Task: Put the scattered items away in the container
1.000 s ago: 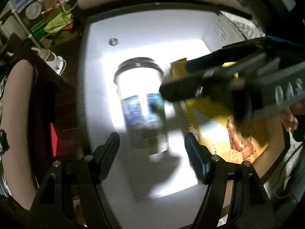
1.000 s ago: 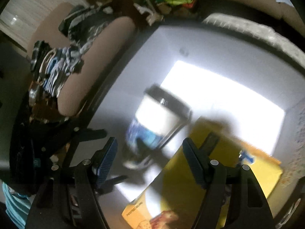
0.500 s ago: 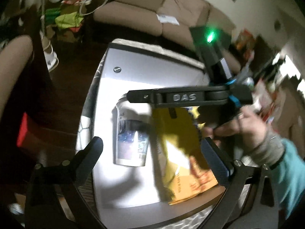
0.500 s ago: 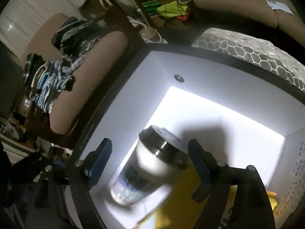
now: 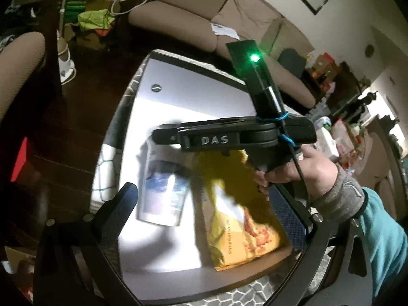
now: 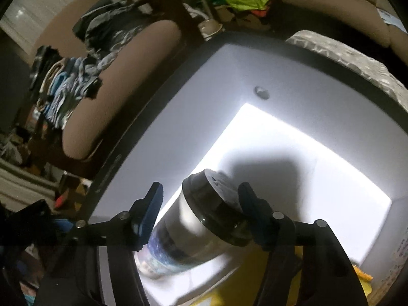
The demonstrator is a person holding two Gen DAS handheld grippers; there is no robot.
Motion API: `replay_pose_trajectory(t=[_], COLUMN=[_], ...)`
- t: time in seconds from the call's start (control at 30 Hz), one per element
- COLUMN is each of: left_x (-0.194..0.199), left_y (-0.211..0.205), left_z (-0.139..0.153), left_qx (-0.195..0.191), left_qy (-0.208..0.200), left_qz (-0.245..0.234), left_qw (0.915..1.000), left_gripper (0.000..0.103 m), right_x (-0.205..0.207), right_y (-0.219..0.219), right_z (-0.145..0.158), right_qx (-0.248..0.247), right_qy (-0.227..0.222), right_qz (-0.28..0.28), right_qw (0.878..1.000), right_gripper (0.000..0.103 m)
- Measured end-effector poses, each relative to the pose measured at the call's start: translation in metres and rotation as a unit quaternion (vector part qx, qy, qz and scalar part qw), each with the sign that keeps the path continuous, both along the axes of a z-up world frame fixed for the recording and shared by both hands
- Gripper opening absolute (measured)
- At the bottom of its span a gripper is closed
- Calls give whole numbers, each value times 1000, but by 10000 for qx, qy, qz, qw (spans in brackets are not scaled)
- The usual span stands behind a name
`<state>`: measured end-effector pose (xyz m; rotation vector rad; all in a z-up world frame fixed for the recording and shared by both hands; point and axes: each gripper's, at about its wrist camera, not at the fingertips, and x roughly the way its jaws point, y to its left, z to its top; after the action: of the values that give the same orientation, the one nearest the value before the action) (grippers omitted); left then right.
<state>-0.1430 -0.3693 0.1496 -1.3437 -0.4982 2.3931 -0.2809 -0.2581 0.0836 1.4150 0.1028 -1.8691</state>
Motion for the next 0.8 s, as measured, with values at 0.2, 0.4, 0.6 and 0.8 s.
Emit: replay_pose_trajectory(t=[0.2,0.4,0.6,0.8], left_x=[9,16,25,29], left_y=[7,14,25,22], left_z=[-2,-2,1,2], left_qx=[-66,-167,-488,-498], left_qy=[-197,-312,-358,-376], left_qz=[-166,-311,-552,-590], left_qw=[9996,9989,9966,9963], left_gripper=[103,103,103,103], right_x=[23,44,46,44], right_y=[-2,-4,-9,-27], right_z=[-1,-7,-7,-8], right_qx=[114,199,46,-147], right_qy=[-121,-223,-275,-275], right_qz=[282,641,585,469], right_qw=[9995,9975,9979,9984], right_gripper=[63,63,63,63])
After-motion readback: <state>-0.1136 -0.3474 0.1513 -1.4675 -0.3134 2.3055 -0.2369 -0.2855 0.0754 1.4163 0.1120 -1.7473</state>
